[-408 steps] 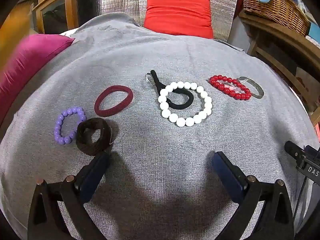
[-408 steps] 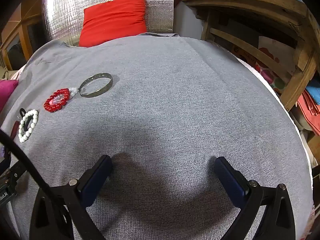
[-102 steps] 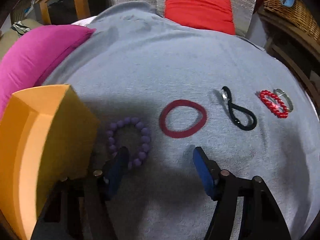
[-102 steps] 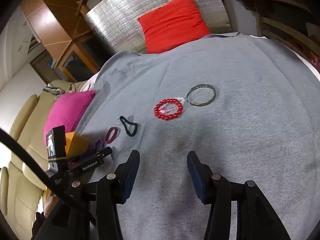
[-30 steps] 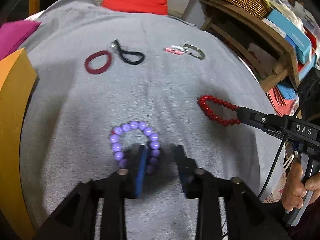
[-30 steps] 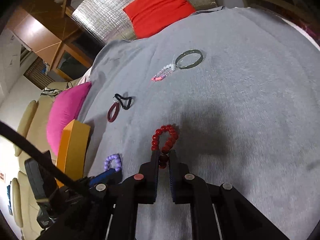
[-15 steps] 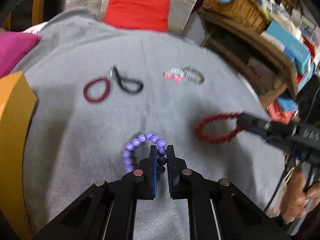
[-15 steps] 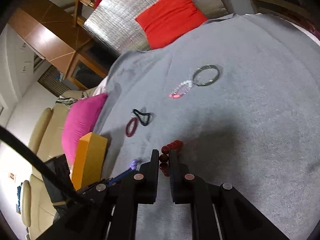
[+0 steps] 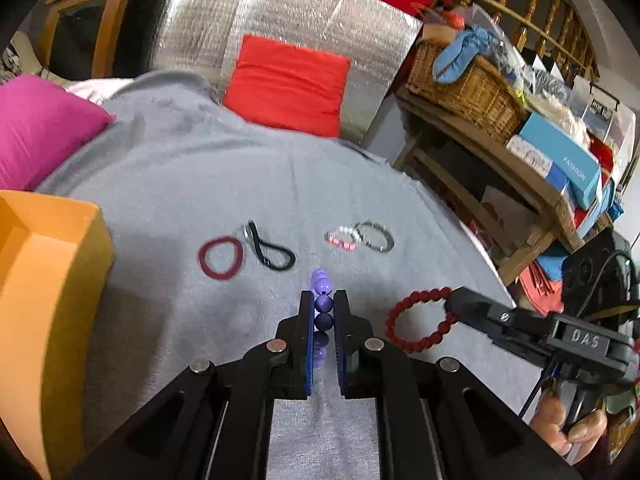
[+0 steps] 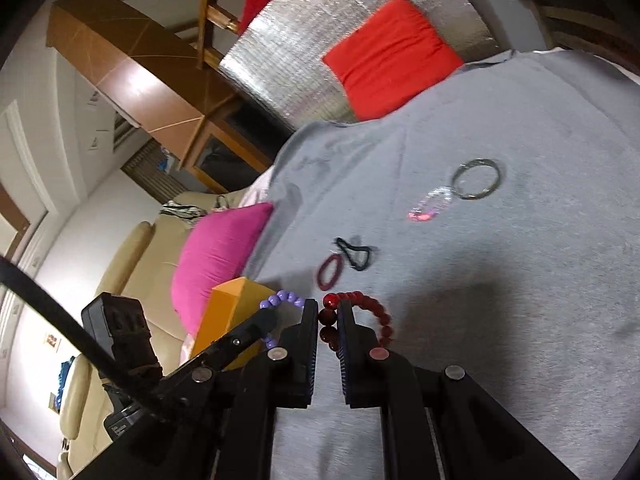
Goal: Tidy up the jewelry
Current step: 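Carry the purple and red bracelets up and over the orange box with both tools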
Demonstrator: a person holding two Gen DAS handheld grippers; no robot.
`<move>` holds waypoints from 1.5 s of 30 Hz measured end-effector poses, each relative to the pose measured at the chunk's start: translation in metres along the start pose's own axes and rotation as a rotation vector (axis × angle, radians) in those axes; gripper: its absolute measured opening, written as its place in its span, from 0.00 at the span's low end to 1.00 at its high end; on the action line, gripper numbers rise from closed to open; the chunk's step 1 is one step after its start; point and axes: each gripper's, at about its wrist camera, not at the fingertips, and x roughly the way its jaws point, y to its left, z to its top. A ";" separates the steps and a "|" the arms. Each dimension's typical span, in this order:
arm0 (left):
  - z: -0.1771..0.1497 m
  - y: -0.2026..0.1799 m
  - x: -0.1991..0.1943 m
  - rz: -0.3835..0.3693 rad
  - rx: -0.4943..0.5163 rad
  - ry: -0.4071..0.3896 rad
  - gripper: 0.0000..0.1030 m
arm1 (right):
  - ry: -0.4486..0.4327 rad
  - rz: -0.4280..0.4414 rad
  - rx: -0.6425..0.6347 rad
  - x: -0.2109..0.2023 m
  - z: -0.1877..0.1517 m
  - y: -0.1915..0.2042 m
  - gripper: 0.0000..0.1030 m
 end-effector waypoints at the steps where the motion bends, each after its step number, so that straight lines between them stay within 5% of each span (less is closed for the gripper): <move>1: 0.001 0.000 -0.004 0.005 0.002 -0.011 0.09 | -0.003 0.011 -0.005 0.001 0.000 0.004 0.10; 19: 0.007 0.065 -0.116 0.200 -0.117 -0.177 0.09 | 0.041 0.198 -0.131 0.054 -0.024 0.105 0.10; 32: -0.032 0.185 -0.156 0.406 -0.353 -0.086 0.09 | 0.225 0.335 -0.214 0.127 -0.084 0.182 0.10; 45: -0.051 0.215 -0.135 0.522 -0.372 0.038 0.09 | 0.368 0.304 -0.182 0.195 -0.121 0.186 0.11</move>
